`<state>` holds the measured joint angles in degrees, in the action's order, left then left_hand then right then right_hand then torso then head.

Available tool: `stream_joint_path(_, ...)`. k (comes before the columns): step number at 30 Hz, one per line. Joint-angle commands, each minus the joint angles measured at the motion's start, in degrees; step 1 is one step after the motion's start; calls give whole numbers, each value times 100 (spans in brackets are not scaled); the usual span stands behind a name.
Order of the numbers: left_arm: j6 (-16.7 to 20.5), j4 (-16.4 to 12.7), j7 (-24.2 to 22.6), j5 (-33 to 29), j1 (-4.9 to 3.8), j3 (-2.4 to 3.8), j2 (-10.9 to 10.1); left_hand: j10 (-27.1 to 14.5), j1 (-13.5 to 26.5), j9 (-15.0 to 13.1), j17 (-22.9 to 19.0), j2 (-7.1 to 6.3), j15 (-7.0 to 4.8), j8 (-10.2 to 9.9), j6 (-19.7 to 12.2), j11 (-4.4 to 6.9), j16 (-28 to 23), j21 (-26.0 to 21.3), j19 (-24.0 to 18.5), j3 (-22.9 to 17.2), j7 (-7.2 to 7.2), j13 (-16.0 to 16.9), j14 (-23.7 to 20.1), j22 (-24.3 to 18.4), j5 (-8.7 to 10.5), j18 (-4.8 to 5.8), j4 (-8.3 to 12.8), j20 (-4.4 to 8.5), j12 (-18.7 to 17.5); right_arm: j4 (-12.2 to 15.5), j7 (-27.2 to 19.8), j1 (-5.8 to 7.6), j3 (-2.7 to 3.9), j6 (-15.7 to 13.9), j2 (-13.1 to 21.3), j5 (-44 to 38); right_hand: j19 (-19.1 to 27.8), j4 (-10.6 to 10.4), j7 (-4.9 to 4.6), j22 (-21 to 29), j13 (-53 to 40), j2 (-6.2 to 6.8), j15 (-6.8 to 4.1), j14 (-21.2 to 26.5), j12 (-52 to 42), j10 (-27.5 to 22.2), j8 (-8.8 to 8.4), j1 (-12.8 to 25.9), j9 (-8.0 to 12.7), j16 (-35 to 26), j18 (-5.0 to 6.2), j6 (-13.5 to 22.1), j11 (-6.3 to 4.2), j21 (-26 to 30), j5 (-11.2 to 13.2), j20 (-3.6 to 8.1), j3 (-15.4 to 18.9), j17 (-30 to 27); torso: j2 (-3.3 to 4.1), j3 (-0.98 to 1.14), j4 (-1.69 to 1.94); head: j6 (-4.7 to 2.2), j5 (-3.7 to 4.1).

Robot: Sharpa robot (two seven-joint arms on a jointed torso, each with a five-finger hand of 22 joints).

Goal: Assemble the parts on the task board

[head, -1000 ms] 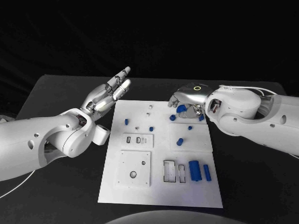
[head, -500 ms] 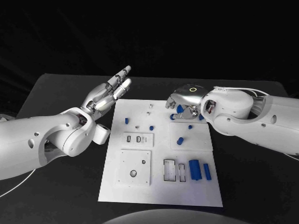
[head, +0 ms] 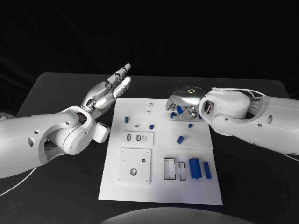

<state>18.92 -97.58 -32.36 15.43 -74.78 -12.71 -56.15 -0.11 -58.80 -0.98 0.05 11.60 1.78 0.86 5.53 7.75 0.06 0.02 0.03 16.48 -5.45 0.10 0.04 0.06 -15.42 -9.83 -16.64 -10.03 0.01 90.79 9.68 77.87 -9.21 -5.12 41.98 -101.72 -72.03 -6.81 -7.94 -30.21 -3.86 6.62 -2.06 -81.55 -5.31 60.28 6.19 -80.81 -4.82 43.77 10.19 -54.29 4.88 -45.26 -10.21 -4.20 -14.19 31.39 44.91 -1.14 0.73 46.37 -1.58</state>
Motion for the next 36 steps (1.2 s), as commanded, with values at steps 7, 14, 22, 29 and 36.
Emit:
stream_joint_path(7, -98, -6, -118, -66, -6, 4, 20, 11, -17, -4, -5, 12, 70, 20, 8, -139, -6, -2, -3, -1, 28, -10, -4, -6, -24, -38, -10, -49, -1, -57, 41, -26, 2, 164, -17, -56, 80, 49, -4, -9, 4, -8, 23, 36, 52, 63, -14, -58, 25, -24, 4, -95, -3, -12, -210, -1, -139, -20, -2, 1, 0, 45, -10)
stream_joint_path(14, -104, -2, -112, -77, -6, 4, 11, 11, -17, -4, -5, 16, 65, 20, 8, -188, -6, -2, -3, 1, 29, -10, -4, -6, -26, -38, -9, -42, -1, -102, 62, -41, 2, 136, -27, -59, 117, 53, 2, 3, 6, -20, 29, 67, 63, 70, -12, -66, 26, -57, 7, -125, -4, 10, -220, -5, -178, -45, 1, 2, 0, 44, 4)
stream_joint_path(22, -130, -4, -97, -87, -6, 4, 5, 11, -28, -4, -5, 25, 65, 19, 7, -257, -6, -2, -3, -3, 20, -10, -4, -6, -35, -39, -5, -38, -1, -187, 59, -84, 2, 25, -67, -65, 208, 116, 34, 14, 14, -13, 19, 137, 119, 37, -22, -138, 32, -131, 23, -178, -16, 52, -329, -1, -317, -98, 1, 1, -1, 63, -5)
stream_joint_path(29, -162, -2, -78, -116, -6, 4, 1, 11, -53, -3, -5, 41, 68, 19, 4, -328, -6, -2, -3, -15, 7, -10, -4, -6, -65, -41, 2, -39, -1, -252, 25, -123, 3, -133, -97, -67, 324, 176, 152, -44, 10, -14, -20, 256, 155, -56, -1, -176, 1, -185, 29, -286, -101, 66, -356, 26, -463, -91, 1, 1, 1, 92, -4)
stream_joint_path(36, -189, 3, -60, -124, -6, 3, -1, 11, -82, -2, -5, 54, 73, 17, 0, -378, -6, -2, -3, -29, 10, -10, -4, -6, -89, -42, 10, -44, -1, -338, -55, -158, 3, -216, -136, -60, 375, 179, 186, -96, -13, -14, -25, 285, 93, 50, 54, -138, -51, -188, 24, -415, -110, 56, -295, 37, -523, -72, 0, 1, 2, 124, 3)
